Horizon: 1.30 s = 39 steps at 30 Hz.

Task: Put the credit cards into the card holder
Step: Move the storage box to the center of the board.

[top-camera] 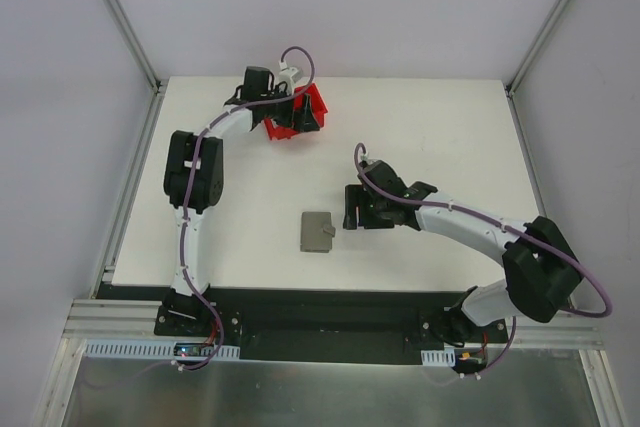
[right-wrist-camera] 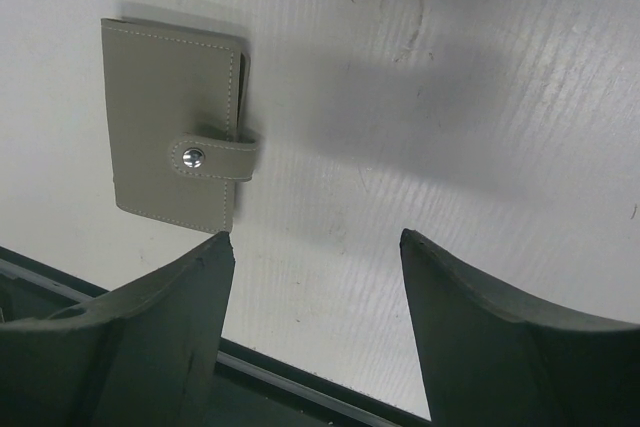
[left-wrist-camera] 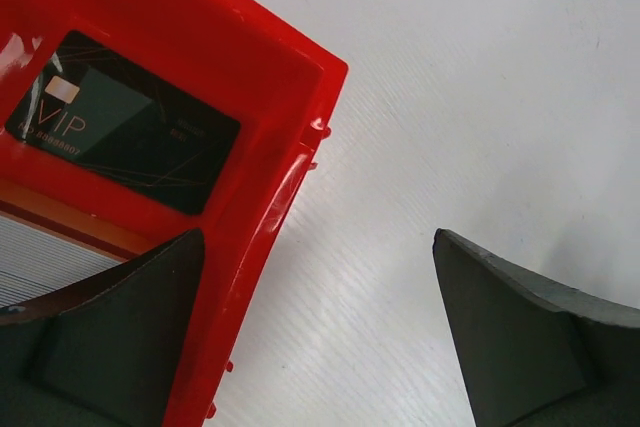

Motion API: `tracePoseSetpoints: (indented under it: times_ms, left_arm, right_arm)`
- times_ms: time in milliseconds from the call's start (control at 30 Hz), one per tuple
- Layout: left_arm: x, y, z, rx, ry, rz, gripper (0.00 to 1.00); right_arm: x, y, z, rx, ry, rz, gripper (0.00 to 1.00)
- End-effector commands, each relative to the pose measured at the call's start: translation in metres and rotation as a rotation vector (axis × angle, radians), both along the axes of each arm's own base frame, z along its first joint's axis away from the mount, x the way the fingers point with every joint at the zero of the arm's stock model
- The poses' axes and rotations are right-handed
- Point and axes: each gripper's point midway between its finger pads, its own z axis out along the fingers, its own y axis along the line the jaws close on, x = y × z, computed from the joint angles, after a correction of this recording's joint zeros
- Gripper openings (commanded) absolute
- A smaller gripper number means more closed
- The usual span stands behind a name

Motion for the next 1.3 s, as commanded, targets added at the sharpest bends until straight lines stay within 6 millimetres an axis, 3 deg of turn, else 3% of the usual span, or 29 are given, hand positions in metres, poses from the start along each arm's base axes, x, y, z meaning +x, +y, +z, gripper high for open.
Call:
tracePoseSetpoints:
  times_ms: [0, 300, 600, 933, 1267]
  left_arm:
    - [-0.029, -0.023, 0.037, -0.040, -0.019, -0.069, 0.95]
    - [-0.067, -0.039, 0.050, -0.055, 0.014, -0.108, 0.93]
    - [-0.122, -0.062, 0.043, -0.067, 0.097, -0.190, 0.93]
    - [-0.173, -0.092, 0.043, -0.075, 0.170, -0.266, 0.95]
    - [-0.205, -0.106, 0.034, -0.062, 0.245, -0.282, 0.96]
  right_arm:
    - [0.002, 0.003, -0.003, 0.022, 0.007, -0.025, 0.70]
    - [0.011, -0.006, -0.006, 0.039, -0.003, -0.110, 0.70]
    - [0.032, -0.022, -0.002, 0.101, 0.001, -0.178, 0.70]
    - [0.062, -0.035, 0.011, 0.163, -0.024, -0.248, 0.71]
    - [0.098, -0.036, 0.025, 0.224, -0.045, -0.288, 0.70]
